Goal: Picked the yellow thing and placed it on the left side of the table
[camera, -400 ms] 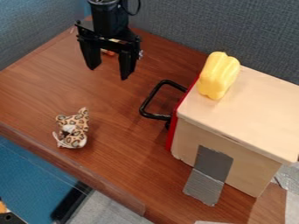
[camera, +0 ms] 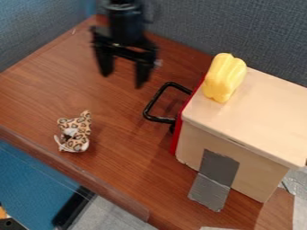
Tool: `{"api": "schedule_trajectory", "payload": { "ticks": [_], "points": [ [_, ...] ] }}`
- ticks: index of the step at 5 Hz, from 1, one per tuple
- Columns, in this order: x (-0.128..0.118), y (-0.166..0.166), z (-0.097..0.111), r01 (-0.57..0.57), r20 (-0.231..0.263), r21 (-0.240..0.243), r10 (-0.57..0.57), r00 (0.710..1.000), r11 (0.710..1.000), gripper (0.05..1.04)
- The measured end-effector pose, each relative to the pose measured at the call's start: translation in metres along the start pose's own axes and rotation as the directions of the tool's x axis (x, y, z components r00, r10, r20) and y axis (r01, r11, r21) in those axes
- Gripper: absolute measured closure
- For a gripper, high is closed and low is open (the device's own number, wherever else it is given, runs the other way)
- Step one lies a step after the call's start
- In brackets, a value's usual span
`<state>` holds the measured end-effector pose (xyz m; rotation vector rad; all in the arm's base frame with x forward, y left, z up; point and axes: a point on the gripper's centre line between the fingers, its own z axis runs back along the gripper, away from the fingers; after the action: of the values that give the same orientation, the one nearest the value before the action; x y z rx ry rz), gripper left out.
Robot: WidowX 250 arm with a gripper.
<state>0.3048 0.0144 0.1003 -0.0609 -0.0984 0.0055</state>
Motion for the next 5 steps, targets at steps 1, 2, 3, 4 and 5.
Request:
{"api": "schedule_trajectory", "payload": {
  "ticks": [1,2,3,4,5],
  "points": [
    [0.008,-0.034,0.033,0.022,0.083,-0.027,-0.020,0.996,0.999,0.083],
    [0.012,-0.074,0.058,0.075,0.125,-0.069,-0.065,0.990,0.995,0.084],
    [0.019,-0.101,0.075,0.114,0.169,-0.105,-0.095,0.981,0.988,0.084],
    [0.019,-0.125,0.062,0.142,0.139,-0.110,-0.126,0.982,0.984,0.084],
    [0.023,-0.125,0.039,0.117,0.099,-0.060,-0.111,0.989,0.991,0.084]
  ]
}}
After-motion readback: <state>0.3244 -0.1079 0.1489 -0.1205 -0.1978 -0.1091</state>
